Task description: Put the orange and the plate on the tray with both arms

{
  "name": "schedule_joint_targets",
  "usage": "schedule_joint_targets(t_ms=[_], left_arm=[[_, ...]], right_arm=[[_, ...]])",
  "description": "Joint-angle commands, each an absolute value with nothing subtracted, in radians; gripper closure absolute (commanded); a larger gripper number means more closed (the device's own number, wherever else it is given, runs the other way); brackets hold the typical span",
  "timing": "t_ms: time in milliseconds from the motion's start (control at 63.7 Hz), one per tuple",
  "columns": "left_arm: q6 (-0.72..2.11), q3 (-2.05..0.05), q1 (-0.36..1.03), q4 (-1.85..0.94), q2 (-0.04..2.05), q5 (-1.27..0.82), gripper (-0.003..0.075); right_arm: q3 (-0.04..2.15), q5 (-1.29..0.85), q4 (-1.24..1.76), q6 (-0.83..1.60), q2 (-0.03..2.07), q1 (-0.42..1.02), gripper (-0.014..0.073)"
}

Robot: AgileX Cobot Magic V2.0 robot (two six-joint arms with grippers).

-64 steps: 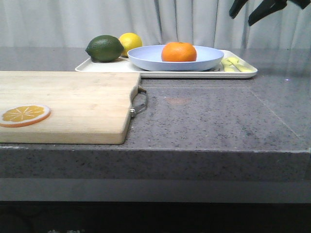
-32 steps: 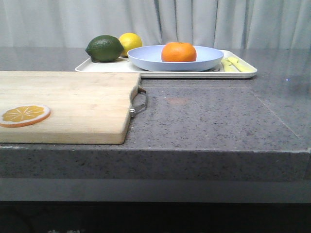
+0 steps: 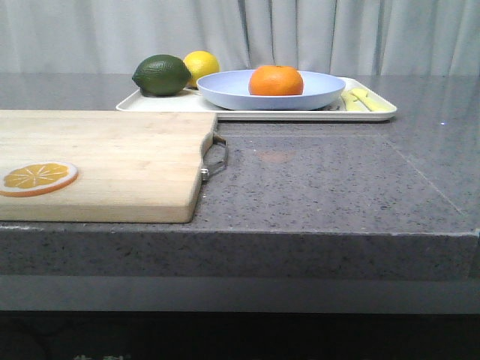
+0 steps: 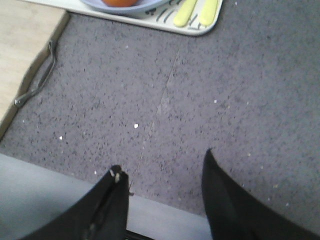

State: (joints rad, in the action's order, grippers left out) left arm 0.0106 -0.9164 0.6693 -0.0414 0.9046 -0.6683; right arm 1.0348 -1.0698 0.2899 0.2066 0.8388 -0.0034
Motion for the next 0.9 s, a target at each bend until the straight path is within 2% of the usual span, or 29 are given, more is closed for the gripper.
schedule_joint_targets(t_ms=[0, 298, 377, 487, 581, 770, 880], left_arm=[[0.000, -0.945, 0.668, -0.044, 0.898, -0.598, 0.0057], [0.000, -0.945, 0.668, -0.044, 0.898, -0.599, 0.0058], [0.000, -0.945, 0.668, -0.044, 0.898, -0.599, 0.0084], [0.000, -0.945, 0.668, -0.044, 0.898, -0.599, 0.0184], [0.000, -0.945, 0.668, -0.044, 0.898, -0.599, 0.0318], [0.000, -0.945, 0.668, -0.044, 0.898, -0.599, 0.0574], [0.000, -0.945, 0.668, -0.044, 0.898, -0.599, 0.0687]], right_arm=[[0.964, -0.990, 0.300, 0.217, 0.753, -0.006, 0.0223], [0.803, -1.004, 0.300, 0.217, 0.640, -0.006, 0.0223], [0.802, -1.010, 0.300, 0.217, 0.643, -0.006, 0.0223], [0.802, -1.009, 0.300, 0.217, 0.643, -0.006, 0.0223], [0.802, -1.008, 0.300, 0.217, 0.643, -0.006, 0.0261], [0.802, -1.008, 0.300, 0.217, 0.643, -0.006, 0.0553], [0.802, -1.009, 0.300, 0.217, 0.643, -0.006, 0.0666]])
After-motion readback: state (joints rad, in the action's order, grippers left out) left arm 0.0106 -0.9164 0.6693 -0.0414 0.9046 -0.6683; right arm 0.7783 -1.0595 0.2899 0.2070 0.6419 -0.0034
